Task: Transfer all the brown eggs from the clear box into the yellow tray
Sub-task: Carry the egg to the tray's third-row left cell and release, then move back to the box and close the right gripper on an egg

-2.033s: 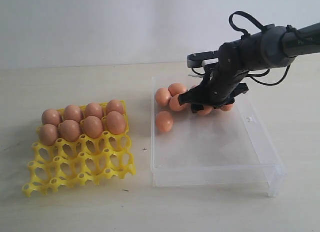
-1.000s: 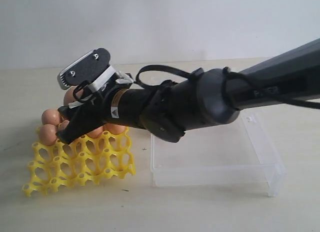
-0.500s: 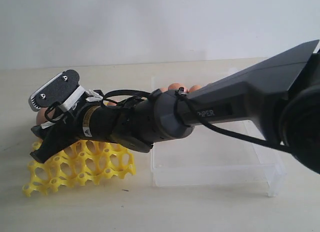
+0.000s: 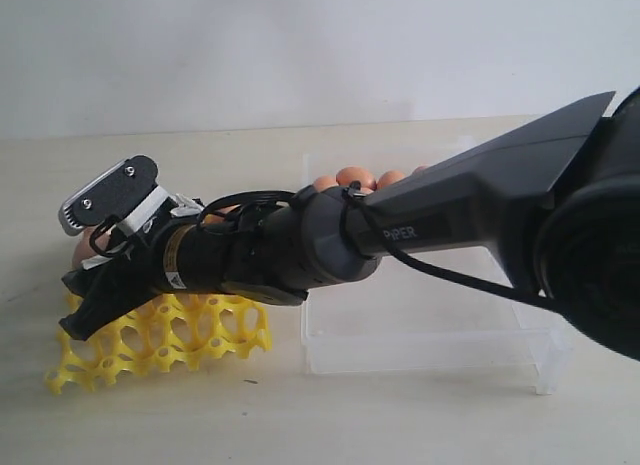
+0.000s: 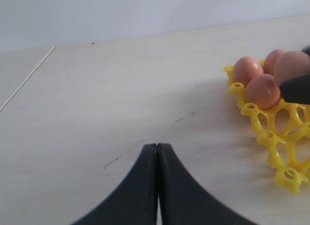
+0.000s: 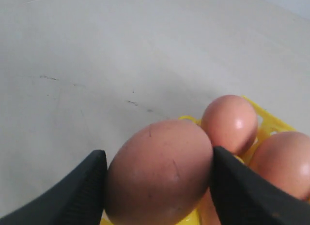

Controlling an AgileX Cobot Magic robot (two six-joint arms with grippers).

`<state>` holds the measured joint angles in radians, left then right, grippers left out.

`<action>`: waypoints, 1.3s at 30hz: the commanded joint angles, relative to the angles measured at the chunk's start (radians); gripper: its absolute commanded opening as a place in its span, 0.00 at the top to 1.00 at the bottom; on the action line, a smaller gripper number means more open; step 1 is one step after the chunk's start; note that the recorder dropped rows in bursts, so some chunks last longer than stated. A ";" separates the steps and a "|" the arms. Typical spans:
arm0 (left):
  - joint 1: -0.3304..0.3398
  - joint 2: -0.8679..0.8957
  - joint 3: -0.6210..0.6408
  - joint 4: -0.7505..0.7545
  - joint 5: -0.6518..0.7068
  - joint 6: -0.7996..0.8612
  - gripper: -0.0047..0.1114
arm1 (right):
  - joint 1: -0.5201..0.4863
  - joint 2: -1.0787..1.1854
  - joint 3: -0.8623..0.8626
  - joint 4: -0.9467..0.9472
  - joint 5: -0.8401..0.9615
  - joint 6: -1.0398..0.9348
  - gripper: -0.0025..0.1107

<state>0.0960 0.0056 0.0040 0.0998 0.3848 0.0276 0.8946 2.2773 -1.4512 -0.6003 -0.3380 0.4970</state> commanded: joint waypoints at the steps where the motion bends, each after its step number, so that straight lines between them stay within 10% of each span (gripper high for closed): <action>1: -0.006 -0.006 -0.004 0.001 -0.008 -0.005 0.96 | 0.004 0.007 -0.011 -0.070 -0.046 0.097 0.98; 10: -0.006 -0.006 -0.004 0.001 -0.008 -0.005 0.96 | 0.013 0.046 -0.047 -0.119 -0.074 0.157 0.96; 21: -0.006 -0.006 -0.004 0.001 -0.008 -0.005 0.96 | 0.013 0.074 -0.086 -0.148 -0.031 0.213 0.46; 28: -0.006 -0.006 -0.004 0.001 -0.008 -0.005 0.96 | 0.009 0.052 -0.086 -0.113 -0.027 0.228 0.40; 39: -0.006 -0.006 -0.004 0.001 -0.008 -0.005 0.96 | -0.047 -0.221 -0.086 0.093 0.861 0.032 0.58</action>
<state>0.0960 0.0056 0.0040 0.0998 0.3848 0.0276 0.8812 2.1297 -1.5282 -0.5750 0.2534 0.6294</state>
